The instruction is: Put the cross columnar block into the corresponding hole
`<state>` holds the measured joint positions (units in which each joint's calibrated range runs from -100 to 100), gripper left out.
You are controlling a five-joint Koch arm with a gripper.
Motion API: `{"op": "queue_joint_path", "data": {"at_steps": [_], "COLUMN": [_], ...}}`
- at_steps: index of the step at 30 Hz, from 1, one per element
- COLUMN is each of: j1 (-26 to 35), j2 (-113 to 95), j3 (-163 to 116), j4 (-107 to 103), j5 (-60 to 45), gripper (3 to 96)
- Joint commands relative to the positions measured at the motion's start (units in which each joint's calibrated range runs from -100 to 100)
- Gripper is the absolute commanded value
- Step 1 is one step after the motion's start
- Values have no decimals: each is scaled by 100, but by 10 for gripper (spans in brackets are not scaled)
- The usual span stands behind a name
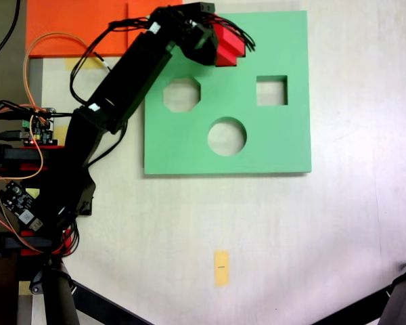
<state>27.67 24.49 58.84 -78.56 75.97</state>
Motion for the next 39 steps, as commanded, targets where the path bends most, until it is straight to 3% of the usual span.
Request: {"op": "queue_joint_path", "data": {"at_steps": [1,27,34,39], "j1": [24,-151,-161,-137], "j2": [-32,1085,1197,778], "j3": [447,696,706,716], "j4": [504,1554,1583,1554], "j5": [-147,-166,-132,-122], "gripper": [417,454,526,730]}}
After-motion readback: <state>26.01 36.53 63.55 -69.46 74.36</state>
